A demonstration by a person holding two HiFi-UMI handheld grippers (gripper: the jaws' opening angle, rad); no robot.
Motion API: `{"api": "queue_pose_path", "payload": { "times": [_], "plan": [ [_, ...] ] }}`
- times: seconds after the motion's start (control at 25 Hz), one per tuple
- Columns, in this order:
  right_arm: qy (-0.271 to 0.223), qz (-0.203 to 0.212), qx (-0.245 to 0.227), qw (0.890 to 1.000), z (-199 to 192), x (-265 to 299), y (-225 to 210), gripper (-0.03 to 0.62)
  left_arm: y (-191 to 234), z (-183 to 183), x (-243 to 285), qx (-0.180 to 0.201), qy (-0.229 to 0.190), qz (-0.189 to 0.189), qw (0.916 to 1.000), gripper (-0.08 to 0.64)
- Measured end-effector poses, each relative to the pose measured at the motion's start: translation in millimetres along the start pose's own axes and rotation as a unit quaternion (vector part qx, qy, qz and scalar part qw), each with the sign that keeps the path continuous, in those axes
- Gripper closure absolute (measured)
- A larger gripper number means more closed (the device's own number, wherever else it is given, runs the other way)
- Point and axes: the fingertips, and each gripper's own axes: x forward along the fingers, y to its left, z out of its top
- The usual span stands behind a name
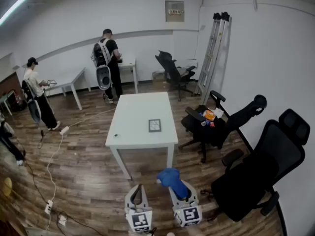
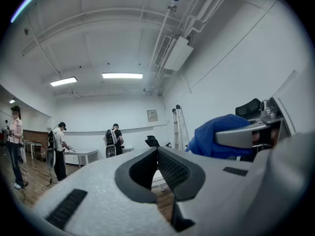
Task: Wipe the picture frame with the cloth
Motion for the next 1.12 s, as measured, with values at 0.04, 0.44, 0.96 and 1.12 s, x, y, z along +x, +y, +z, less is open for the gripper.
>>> {"api": "queue_pose_path", "payload": {
  "times": [0.04,0.44,0.96,1.12],
  "plan": [
    [-0.001,-0.001,0.0,1.0,0,0,0,0.425,0,0,0,-0.001,-0.001,0.0,1.0,0.558],
    [0.0,-0.003,-0.003,1.0,-3,0,-1,0.425,-3,-2,2,-0.035,-0.033,0.003,0.9988,0.557],
    [-0.009,0.011,0.023,1.0,-1,0,-5,0.428,-6,-3,7,-0.015,-0.011,0.0,0.9998,0.558],
    [-0.006,0.015,0.02,1.0,-3,0,-11,0.428,-13,-3,11,-0.038,-0.028,0.004,0.9989,0.558]
  ]
}}
